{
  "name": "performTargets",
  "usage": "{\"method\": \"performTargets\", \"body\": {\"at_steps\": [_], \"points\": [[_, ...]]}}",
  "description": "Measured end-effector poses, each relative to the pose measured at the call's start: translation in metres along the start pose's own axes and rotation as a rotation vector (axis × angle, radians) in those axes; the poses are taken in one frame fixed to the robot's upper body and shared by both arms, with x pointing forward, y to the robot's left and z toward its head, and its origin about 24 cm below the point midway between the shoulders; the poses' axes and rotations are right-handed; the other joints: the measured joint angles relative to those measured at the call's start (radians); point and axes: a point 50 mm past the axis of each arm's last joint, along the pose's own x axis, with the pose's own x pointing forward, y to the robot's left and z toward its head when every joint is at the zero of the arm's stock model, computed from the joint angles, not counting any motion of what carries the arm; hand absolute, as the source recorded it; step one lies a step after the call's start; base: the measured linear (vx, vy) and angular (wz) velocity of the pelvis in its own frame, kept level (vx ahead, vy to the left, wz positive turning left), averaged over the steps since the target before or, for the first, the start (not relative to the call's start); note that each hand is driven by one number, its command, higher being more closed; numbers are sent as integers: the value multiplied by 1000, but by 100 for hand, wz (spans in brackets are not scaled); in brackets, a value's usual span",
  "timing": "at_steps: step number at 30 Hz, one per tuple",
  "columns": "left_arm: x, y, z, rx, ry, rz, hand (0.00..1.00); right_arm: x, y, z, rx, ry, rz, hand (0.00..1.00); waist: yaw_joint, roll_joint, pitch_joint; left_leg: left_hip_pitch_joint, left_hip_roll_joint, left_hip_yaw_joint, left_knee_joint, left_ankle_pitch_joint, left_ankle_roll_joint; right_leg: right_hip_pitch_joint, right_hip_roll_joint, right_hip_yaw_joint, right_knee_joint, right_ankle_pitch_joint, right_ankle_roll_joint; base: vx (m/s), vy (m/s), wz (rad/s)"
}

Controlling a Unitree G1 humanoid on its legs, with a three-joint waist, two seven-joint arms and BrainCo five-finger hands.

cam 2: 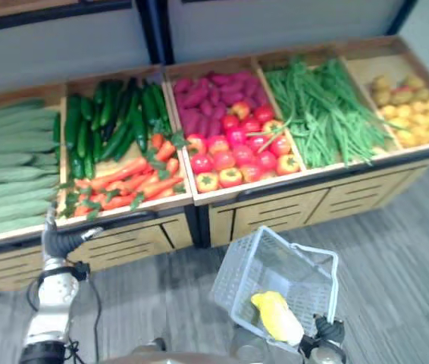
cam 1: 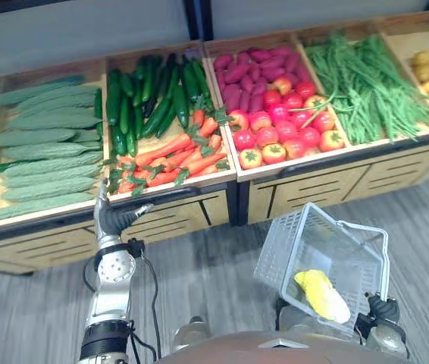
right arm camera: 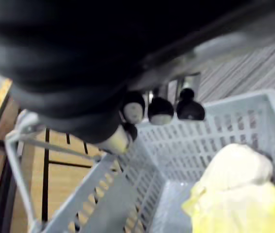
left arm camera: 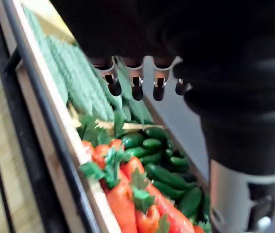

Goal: Pick vegetable in the basket

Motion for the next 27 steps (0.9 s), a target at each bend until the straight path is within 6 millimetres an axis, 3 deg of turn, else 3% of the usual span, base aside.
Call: {"method": "performTargets", "body": {"at_steps": [2, 3, 4, 7, 9, 10, 12, 14, 15, 16, 17, 20, 24, 27], "points": [[1, 1, 3, 12, -13, 5, 0, -2, 1, -4, 3, 15, 3, 100, 1, -6, 5, -15, 6, -3, 82, -28, 2, 40, -10, -17, -17, -19, -12, 163, -142, 27], [2, 1, 10, 2, -38, 9, 0, -3, 1, -8, -3, 24, 14, 100, -4, -4, 18, -78, 26, 4, 252, -82, 17, 91, -22, -52, -56, -32, -24, 131, -114, 44], [5, -2, 18, -1, -72, 7, 0, -4, -1, -11, -9, 33, 17, 100, -4, -6, 31, -128, 44, 29, 373, -97, 28, 124, -34, -72, -84, -46, -36, 107, -111, 42], [6, -13, 32, 22, -131, -27, 0, -8, -16, -22, -35, 60, -11, 100, -7, 23, 42, -197, 117, 169, 561, -90, 43, 180, -47, -107, -117, -56, -39, 70, -41, 29], [8, -14, 34, 37, -143, -25, 0, -7, -20, -21, -44, 57, -19, 100, -17, 27, 39, -188, 101, 191, 539, -76, 57, 178, -67, -107, -123, -57, -38, 85, 6, 12], [11, -14, 38, 58, -163, -19, 0, -5, -20, -20, -48, 55, -18, 100, -21, 15, 45, -209, 84, 194, 535, -90, 51, 178, -92, -101, -138, -54, -40, 73, 9, 9], [12, -16, 41, 70, -178, -28, 0, -4, -21, -16, -57, 46, -16, 100, -32, 14, 44, -193, 59, 191, 343, -118, 37, 160, -107, -96, -132, -52, -40, 53, 48, -3], [12, -20, 42, 88, -190, -45, 0, 0, -28, -16, -97, 50, -26, 100, -35, 20, 41, -162, 66, 190, 113, 5, 32, 151, -110, -77, -131, -58, -23, 73, 168, -24], [12, -22, 41, 94, -187, -54, 0, 1, -31, -16, -104, 54, -34, 100, -36, 28, 37, -158, 75, 188, 93, 68, 36, 149, -106, -74, -129, -66, -10, 128, 296, -39], [11, -25, 38, 106, -174, -69, 0, 3, -36, -17, -116, 65, -44, 100, -39, 43, 34, -134, 85, 183, 92, 85, -13, 145, -107, -56, -115, -86, 20, 107, 259, -41], [12, -26, 33, 126, -161, -81, 0, 4, -34, -20, -118, 84, -42, 100, -42, 22, 29, -126, 66, 186, 95, 36, -30, 135, -128, -44, -108, -99, 40, 126, 295, -36], [22, -24, 35, 180, -187, -98, 0, -2, -12, -31, -89, 119, 7, 100, -64, -36, 37, -146, 20, 201, 161, -30, -14, 139, -190, -29, -133, -74, 86, 72, 172, -17], [34, -33, 56, 177, -265, -123, 0, 0, -18, -25, -113, 94, -6, 100, -89, -27, 36, -138, -27, 199, 126, -36, 4, 154, -223, -47, -171, 15, 143, 78, 156, 3], [42, -41, 61, 202, -284, -152, 0, 5, -7, -12, -122, 51, 17, 100, -78, -27, 41, -109, -38, 251, 74, -25, 17, 72, -218, -7, -77, 36, 143, 14, 78, -36]]}}
